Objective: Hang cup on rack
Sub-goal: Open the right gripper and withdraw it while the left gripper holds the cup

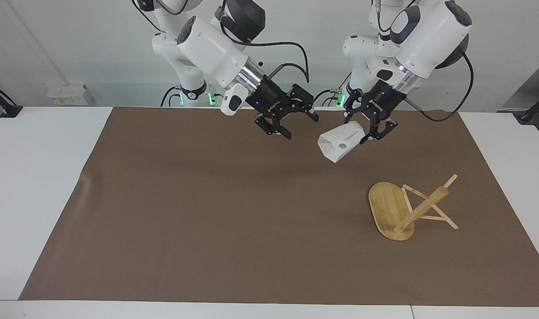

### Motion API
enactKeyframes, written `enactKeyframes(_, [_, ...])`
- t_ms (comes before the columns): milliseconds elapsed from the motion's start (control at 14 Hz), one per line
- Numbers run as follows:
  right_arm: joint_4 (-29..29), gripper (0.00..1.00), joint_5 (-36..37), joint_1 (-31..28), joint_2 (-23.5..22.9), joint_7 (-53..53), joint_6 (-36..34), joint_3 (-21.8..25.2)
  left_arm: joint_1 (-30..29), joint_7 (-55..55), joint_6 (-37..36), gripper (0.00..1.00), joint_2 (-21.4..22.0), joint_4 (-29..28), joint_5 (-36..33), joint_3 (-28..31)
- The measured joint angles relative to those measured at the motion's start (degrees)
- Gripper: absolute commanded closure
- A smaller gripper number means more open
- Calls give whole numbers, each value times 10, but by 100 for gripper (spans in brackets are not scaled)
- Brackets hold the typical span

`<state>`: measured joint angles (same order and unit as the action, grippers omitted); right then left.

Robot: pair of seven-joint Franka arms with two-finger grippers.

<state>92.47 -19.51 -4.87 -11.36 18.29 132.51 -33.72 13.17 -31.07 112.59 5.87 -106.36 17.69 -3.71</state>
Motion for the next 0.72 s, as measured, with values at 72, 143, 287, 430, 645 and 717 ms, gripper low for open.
enactKeyframes(72, [0,0,42,0,0,-4,-2,14,0,34,2,100,0,-3,-11,0])
enactKeyframes(143, [0,0,67,-1,1,-19,-5,30,0,59,10,100,0,-8,-28,0])
enactKeyframes(287, [0,0,79,-2,1,-80,-8,59,0,104,39,100,1,-25,-52,0])
enactKeyframes(430, [0,0,80,-3,2,-140,-9,84,0,150,63,100,1,-43,-97,0])
enactKeyframes(645, [1,0,80,-5,4,-206,-19,129,-1,223,107,100,1,-57,-158,1])
enactKeyframes(717, [1,0,80,-6,5,-232,-28,143,-5,235,120,100,0,-62,-163,2])
